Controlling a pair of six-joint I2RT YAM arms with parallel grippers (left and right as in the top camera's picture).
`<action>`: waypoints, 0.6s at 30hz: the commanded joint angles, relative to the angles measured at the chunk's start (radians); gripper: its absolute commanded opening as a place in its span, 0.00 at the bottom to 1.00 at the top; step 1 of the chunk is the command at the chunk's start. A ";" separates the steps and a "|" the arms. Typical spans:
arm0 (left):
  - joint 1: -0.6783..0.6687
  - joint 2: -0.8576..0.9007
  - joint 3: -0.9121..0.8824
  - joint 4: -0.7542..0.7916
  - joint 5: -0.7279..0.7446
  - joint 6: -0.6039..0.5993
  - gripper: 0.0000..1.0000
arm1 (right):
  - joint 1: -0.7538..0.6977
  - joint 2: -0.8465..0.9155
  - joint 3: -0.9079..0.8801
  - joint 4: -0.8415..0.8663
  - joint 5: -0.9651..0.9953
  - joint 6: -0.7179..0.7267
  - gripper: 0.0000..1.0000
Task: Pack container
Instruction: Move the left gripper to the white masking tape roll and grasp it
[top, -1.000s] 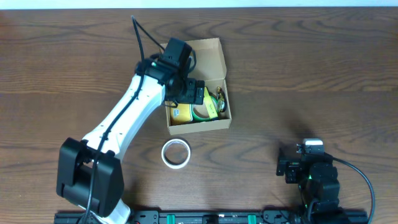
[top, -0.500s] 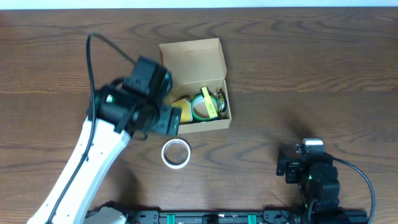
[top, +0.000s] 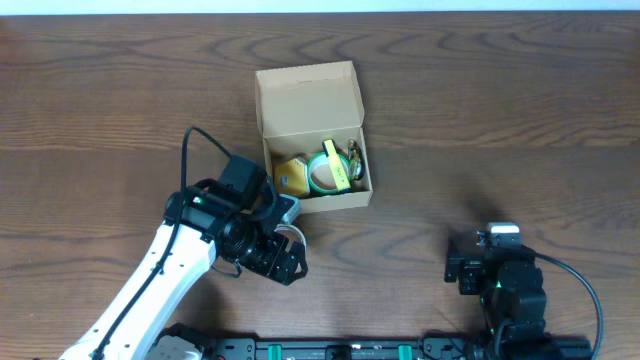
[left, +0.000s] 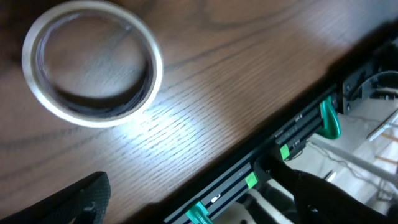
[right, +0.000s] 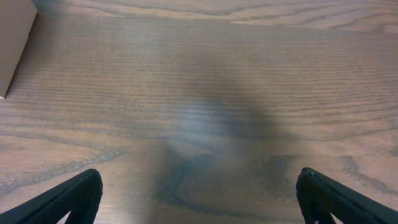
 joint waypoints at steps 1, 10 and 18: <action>0.000 -0.002 -0.034 0.021 -0.150 -0.270 0.95 | -0.013 -0.005 -0.002 -0.002 0.000 -0.014 0.99; 0.000 -0.002 -0.095 0.043 -0.467 -1.040 0.95 | -0.013 -0.005 -0.002 -0.002 0.000 -0.014 0.99; -0.001 -0.002 -0.245 0.223 -0.391 -1.191 0.95 | -0.013 -0.005 -0.002 -0.002 0.000 -0.014 0.99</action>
